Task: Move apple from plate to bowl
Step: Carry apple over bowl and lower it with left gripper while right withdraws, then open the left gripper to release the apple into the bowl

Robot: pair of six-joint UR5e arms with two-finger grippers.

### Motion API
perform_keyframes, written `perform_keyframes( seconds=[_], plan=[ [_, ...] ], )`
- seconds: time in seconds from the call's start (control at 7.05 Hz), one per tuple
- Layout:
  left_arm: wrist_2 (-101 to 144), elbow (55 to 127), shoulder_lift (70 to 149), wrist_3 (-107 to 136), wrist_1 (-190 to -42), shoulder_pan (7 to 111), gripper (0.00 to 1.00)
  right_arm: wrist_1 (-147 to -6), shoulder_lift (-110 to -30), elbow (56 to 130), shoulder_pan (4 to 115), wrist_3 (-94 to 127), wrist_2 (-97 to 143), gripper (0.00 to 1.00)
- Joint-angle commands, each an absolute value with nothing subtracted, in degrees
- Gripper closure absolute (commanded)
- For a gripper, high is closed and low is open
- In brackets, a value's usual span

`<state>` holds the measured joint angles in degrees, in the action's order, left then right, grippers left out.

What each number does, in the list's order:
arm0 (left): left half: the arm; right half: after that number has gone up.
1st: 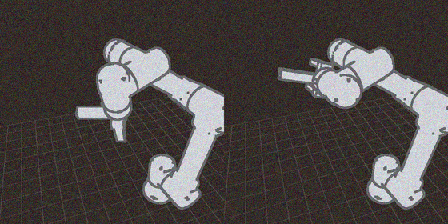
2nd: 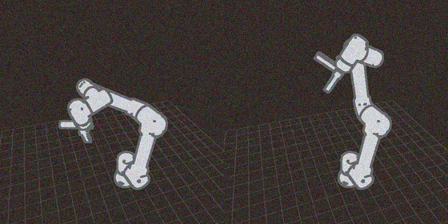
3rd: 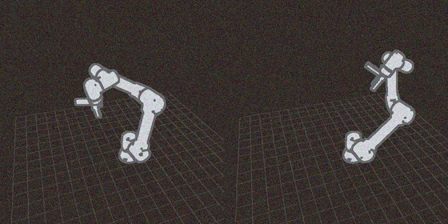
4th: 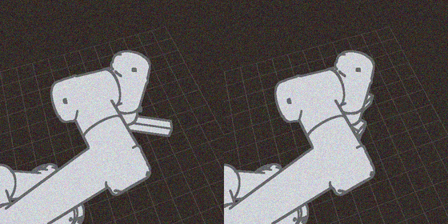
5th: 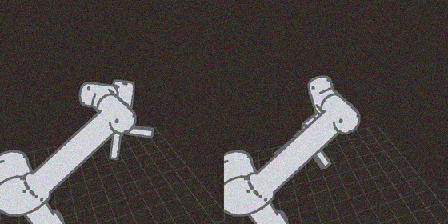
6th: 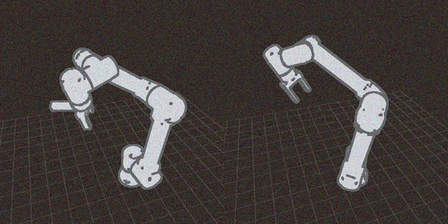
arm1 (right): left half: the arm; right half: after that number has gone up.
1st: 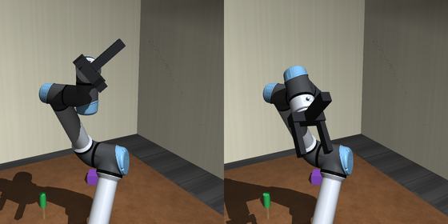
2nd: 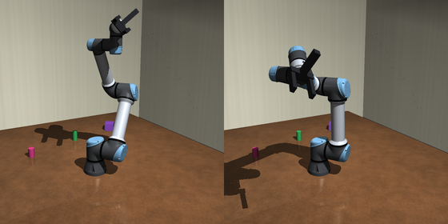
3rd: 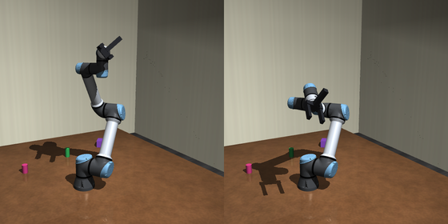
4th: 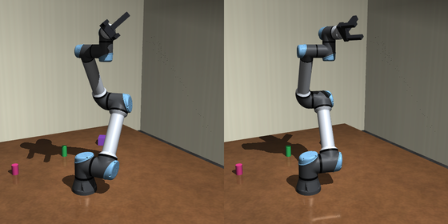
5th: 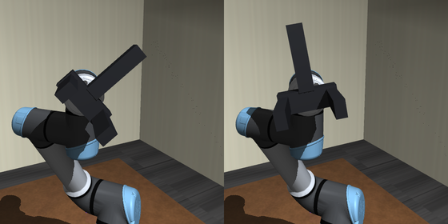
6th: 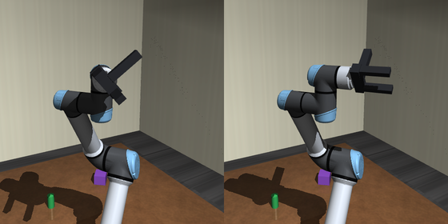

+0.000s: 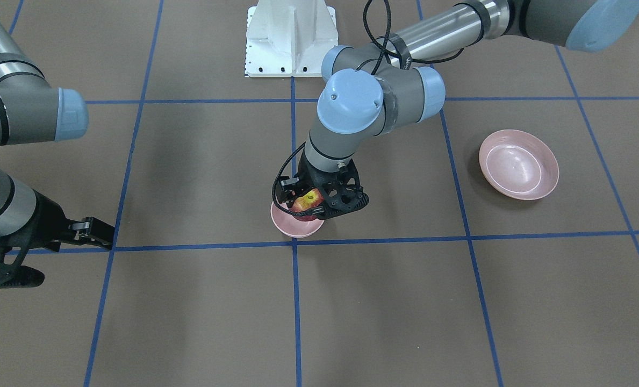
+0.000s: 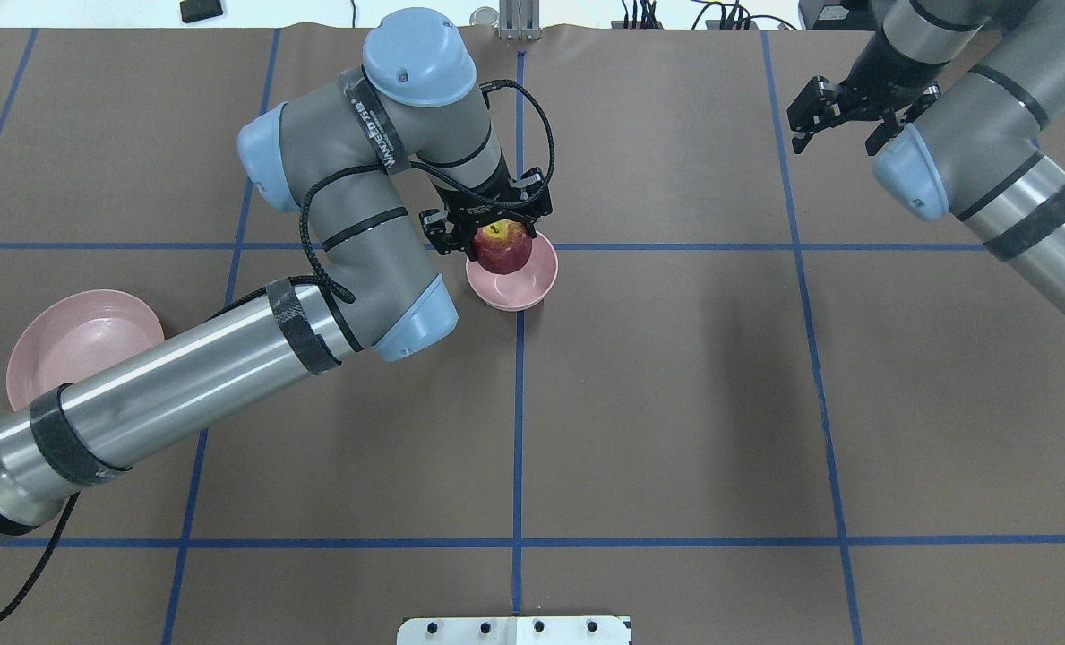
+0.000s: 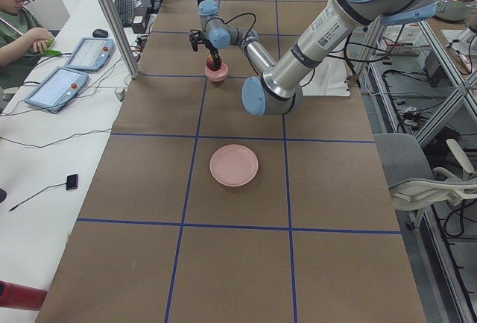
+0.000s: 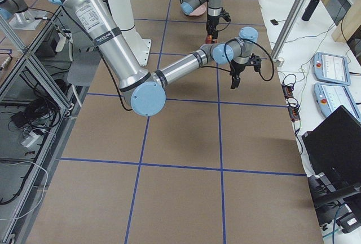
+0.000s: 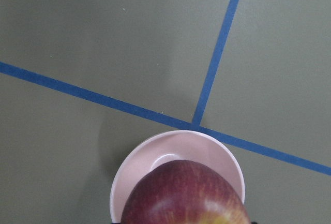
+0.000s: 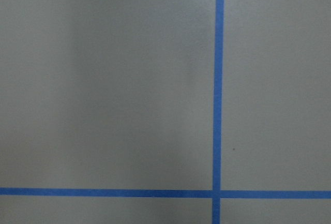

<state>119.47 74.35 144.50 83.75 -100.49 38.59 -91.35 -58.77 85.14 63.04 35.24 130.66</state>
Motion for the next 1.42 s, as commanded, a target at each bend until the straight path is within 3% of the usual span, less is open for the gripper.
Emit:
perform_keyframes(
  seconds=[0.0,0.71,0.85,0.99,1.28],
  plan=[
    [118.7,73.1,144.8,83.8,-100.7,36.9,1.0,-91.3,-61.1,85.4,65.0,30.8,130.7,0.0],
    [117.6,70.7,144.8,83.8,-103.4,36.0,1.0,-91.3,-64.2,87.4,67.2,25.9,131.7,0.0],
    [117.6,70.1,144.8,83.6,-104.8,36.0,0.35,-91.2,-65.6,88.1,67.6,23.3,131.7,0.0],
    [116.4,69.9,144.8,83.4,-105.0,36.0,0.01,-91.2,-65.9,88.1,68.1,23.1,131.7,0.0],
    [114.2,71.3,144.7,83.1,-104.5,36.1,0.01,-91.1,-68.2,88.9,69.5,22.6,131.7,0.0]
  ],
)
